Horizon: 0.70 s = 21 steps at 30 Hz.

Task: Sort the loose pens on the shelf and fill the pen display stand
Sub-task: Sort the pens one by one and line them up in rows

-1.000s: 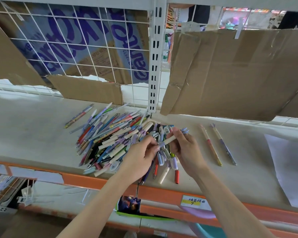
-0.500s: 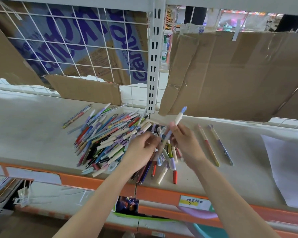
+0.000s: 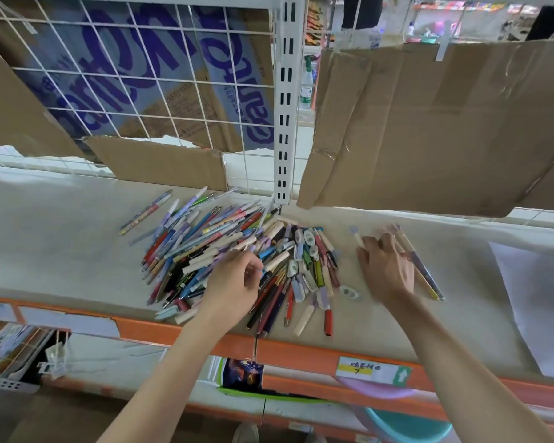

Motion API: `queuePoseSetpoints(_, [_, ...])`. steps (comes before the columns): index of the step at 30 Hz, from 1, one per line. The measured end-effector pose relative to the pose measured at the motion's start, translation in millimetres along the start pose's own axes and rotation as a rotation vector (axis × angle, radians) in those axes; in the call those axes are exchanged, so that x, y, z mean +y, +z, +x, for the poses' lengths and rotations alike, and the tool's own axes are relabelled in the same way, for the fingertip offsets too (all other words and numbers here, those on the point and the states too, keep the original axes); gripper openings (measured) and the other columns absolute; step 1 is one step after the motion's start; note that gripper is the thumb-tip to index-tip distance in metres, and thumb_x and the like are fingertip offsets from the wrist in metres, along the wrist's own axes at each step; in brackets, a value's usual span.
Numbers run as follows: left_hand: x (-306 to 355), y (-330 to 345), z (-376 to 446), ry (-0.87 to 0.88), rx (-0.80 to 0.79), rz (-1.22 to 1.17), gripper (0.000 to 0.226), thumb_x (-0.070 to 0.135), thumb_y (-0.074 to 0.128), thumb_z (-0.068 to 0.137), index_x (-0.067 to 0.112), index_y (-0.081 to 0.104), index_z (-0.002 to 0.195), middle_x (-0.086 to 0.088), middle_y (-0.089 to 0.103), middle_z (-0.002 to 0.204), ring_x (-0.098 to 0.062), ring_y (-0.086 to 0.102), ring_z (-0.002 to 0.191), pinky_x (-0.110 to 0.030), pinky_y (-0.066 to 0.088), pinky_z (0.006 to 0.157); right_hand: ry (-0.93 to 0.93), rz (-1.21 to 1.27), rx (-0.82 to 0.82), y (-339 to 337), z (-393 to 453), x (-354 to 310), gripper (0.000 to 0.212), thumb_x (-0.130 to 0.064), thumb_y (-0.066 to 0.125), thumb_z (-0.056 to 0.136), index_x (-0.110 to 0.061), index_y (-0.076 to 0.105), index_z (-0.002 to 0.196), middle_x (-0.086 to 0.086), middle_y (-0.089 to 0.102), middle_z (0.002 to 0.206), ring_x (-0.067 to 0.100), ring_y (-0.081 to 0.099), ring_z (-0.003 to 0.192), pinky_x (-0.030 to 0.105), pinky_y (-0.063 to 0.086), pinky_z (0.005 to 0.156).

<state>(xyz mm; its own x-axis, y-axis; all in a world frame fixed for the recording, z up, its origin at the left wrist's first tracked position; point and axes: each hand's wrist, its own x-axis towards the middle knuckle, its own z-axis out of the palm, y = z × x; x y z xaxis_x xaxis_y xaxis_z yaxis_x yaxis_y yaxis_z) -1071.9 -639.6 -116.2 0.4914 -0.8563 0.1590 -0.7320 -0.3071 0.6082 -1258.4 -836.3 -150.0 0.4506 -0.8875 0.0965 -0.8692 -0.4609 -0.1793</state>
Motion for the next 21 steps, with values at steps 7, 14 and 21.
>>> queuePoseSetpoints(7, [2,7,-7,-0.001,-0.133,0.135,0.013,0.03,0.064,0.086,0.019,0.058,0.092,0.001,0.05,0.105,-0.017,0.05,0.105,-0.026,0.038,0.08,0.009,0.068,0.041,-8,-3,-5,0.031,-0.028,0.044,0.096,-0.009,0.049,0.12,0.017,0.047,0.117,0.038,0.059,0.088,0.031,0.033,0.055])
queuePoseSetpoints(14, [9,13,-6,-0.014,-0.162,0.292,0.026,0.044,0.059,0.087,0.023,0.057,0.102,0.002,0.046,0.111,-0.016,0.048,0.107,-0.025,0.035,0.082,-0.123,0.355,0.109,-22,-19,-26,0.011,-0.01,0.055,0.088,-0.009,0.063,0.095,0.001,0.054,0.093,0.02,0.053,0.075,0.026,0.038,0.051])
queuePoseSetpoints(21, [10,16,-2,-0.027,-0.148,0.37,0.026,0.045,0.06,0.086,0.021,0.061,0.094,0.002,0.05,0.109,-0.014,0.051,0.099,-0.024,0.033,0.077,-0.104,0.455,-0.015,-22,-20,-31,0.01,-0.008,0.056,0.087,-0.008,0.065,0.088,0.003,0.063,0.092,0.019,0.055,0.078,0.029,0.044,0.067])
